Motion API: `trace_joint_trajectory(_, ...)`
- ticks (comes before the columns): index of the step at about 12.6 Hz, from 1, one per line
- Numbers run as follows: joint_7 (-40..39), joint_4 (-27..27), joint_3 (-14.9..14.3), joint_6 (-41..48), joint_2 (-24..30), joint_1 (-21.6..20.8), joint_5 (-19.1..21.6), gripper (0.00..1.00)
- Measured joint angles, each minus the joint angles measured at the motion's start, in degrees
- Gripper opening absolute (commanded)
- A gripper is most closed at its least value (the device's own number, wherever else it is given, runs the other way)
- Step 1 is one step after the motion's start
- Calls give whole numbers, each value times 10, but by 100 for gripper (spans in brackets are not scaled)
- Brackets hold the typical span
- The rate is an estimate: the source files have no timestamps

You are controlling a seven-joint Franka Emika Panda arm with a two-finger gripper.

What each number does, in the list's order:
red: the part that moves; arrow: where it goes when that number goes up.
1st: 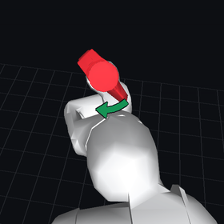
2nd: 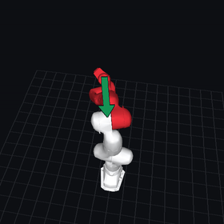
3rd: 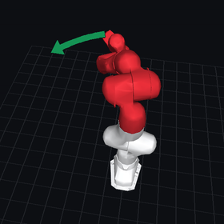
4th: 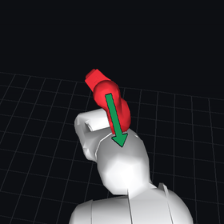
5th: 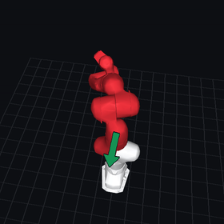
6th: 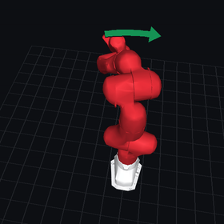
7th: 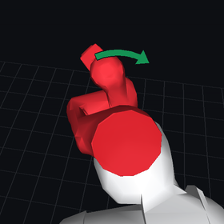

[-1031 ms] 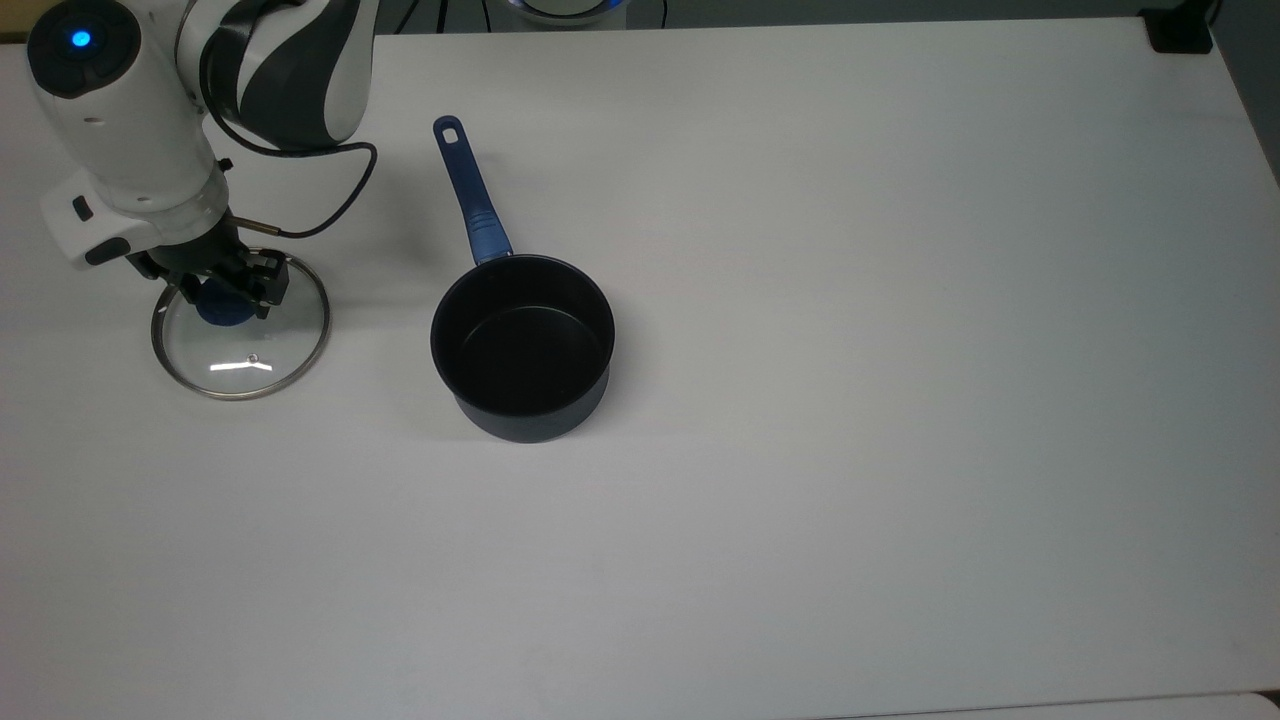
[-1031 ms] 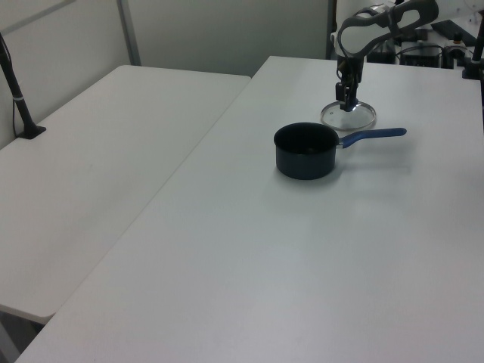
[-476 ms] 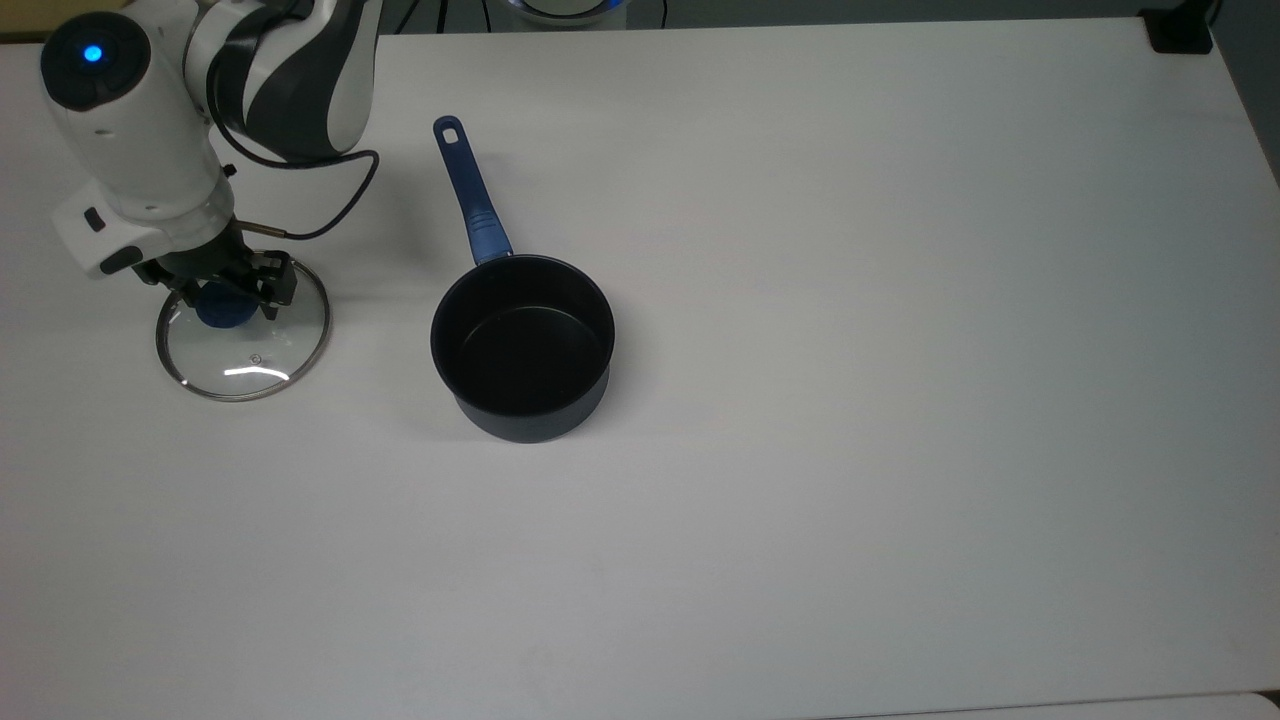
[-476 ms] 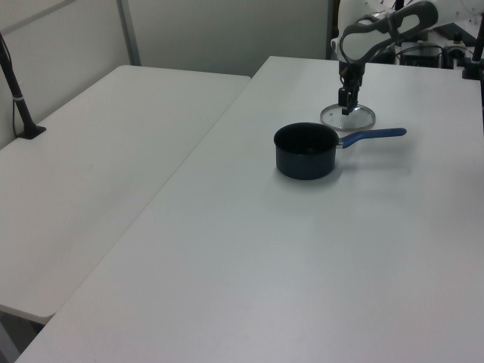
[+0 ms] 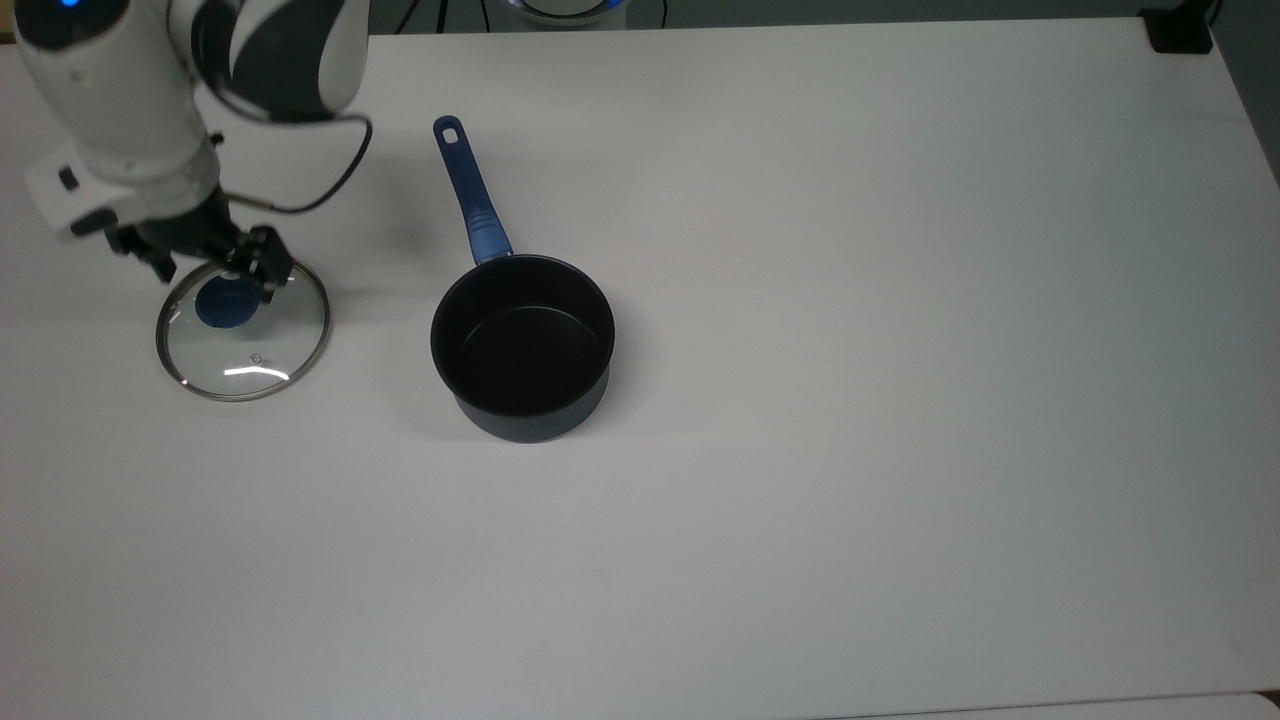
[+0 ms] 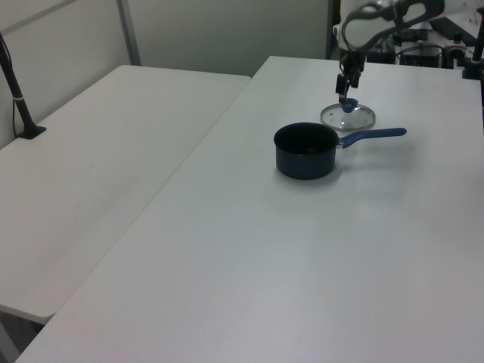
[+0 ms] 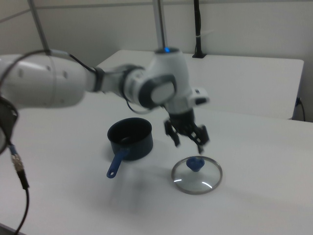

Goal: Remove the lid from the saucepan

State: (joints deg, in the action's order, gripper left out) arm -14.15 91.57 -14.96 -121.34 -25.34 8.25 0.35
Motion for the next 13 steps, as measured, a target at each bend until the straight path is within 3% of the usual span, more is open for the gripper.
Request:
trace_joint_trajectory(4, 96, -3, 7, 168, 136, -87, 0, 100)
trace_joint_trajectory(6, 105, -1, 30, 232, 184, -114, 0, 100)
trace_joint_trajectory(8, 108, 2, 61, 276, 210, -125, -5, 100)
trace_joint_trajectory(11, 128, 3, 70, 297, 220, -154, -16, 100)
trace_joint_trajectory(13, 145, 4, 71, 297, 220, -151, -18, 100)
